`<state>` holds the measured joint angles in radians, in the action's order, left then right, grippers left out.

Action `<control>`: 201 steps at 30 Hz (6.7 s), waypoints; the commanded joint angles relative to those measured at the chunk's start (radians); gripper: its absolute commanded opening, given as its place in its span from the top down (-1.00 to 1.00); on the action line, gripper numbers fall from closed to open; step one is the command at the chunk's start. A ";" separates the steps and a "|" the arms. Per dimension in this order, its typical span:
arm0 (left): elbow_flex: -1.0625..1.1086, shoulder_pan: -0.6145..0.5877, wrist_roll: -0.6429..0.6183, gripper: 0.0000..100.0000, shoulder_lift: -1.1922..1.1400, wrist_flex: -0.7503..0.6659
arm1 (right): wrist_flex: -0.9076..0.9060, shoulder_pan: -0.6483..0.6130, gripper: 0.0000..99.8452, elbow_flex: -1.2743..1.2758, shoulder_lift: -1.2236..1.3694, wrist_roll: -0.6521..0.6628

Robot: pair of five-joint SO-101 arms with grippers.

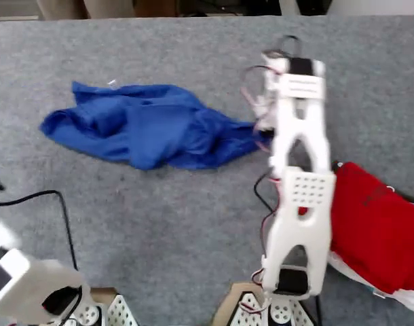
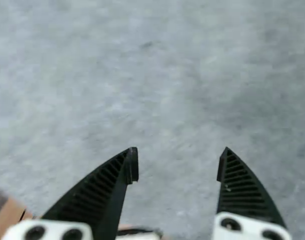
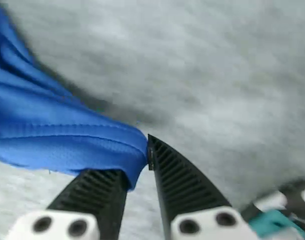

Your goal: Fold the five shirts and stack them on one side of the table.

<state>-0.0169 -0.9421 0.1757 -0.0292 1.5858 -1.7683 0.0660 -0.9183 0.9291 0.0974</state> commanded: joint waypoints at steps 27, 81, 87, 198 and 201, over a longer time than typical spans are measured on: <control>0.003 0.489 -0.466 0.47 -0.357 -0.565 | -0.012 -0.061 0.64 0.274 -0.584 0.301; -0.031 0.482 -0.460 0.47 -0.398 -0.574 | 0.057 -0.616 0.64 -0.295 0.071 0.181; -0.031 0.482 -0.460 0.47 -0.398 -0.574 | 0.074 -0.610 0.64 -0.295 0.117 0.183; -0.031 0.482 -0.459 0.47 -0.400 -0.574 | -0.020 -0.575 0.77 0.160 -0.214 0.270; -0.031 0.482 -0.459 0.47 -0.400 -0.574 | -0.017 -0.576 0.72 0.332 -0.308 0.298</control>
<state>0.0015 -0.4588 -0.2877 -0.4358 1.0226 -1.7668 -0.5294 -0.6974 0.7587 0.3705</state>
